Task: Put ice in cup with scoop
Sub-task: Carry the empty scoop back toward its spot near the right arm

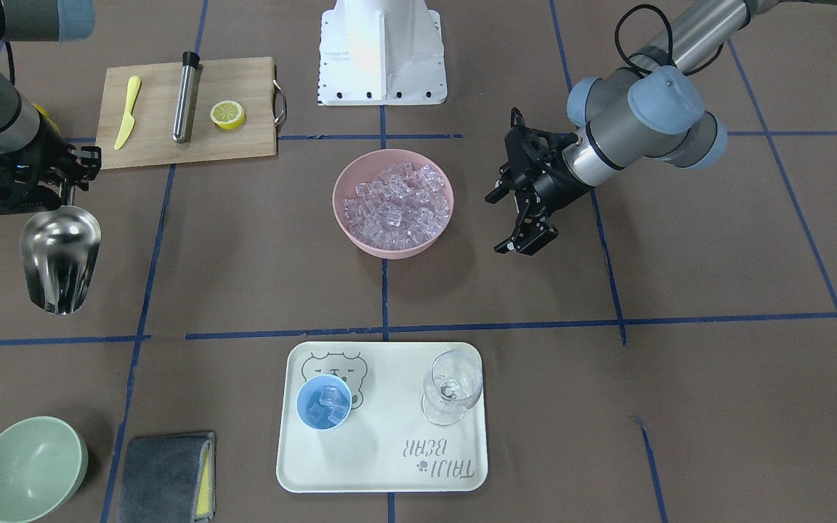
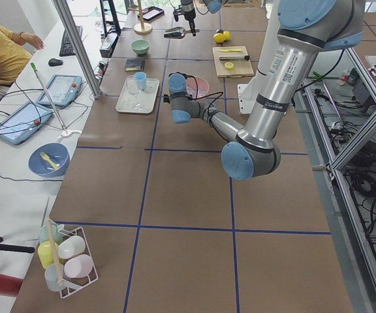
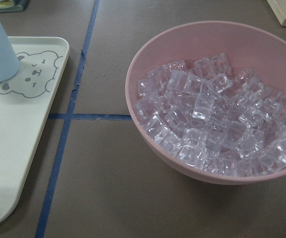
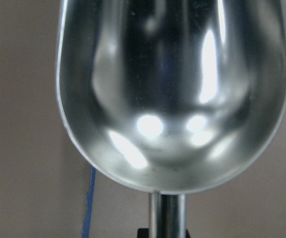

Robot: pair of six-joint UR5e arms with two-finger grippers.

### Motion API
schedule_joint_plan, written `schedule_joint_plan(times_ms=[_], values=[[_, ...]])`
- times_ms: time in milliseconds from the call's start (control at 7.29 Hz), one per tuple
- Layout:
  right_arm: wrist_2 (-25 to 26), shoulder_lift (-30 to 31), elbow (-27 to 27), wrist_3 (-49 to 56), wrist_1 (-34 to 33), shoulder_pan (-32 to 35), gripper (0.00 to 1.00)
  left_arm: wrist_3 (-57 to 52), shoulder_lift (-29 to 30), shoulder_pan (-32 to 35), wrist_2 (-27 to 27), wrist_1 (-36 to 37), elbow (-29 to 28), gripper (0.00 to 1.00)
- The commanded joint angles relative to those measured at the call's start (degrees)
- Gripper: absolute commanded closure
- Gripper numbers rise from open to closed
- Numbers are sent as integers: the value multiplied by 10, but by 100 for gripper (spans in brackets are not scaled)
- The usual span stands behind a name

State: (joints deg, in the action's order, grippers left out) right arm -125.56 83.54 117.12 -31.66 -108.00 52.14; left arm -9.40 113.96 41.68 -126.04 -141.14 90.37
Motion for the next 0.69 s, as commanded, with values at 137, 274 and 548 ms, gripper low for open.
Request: schedule_joint_plan(times_ms=[137,274,548], values=[[3,100,-50,-144,250,-60,100,0,0,7,0,2,0,0],[7,102,-80,-198,333,-76,100,0,0,10,0,1,0,0],[2,115,-100,-198,370,-88,100,0,-1,17,-1,3,0,0]])
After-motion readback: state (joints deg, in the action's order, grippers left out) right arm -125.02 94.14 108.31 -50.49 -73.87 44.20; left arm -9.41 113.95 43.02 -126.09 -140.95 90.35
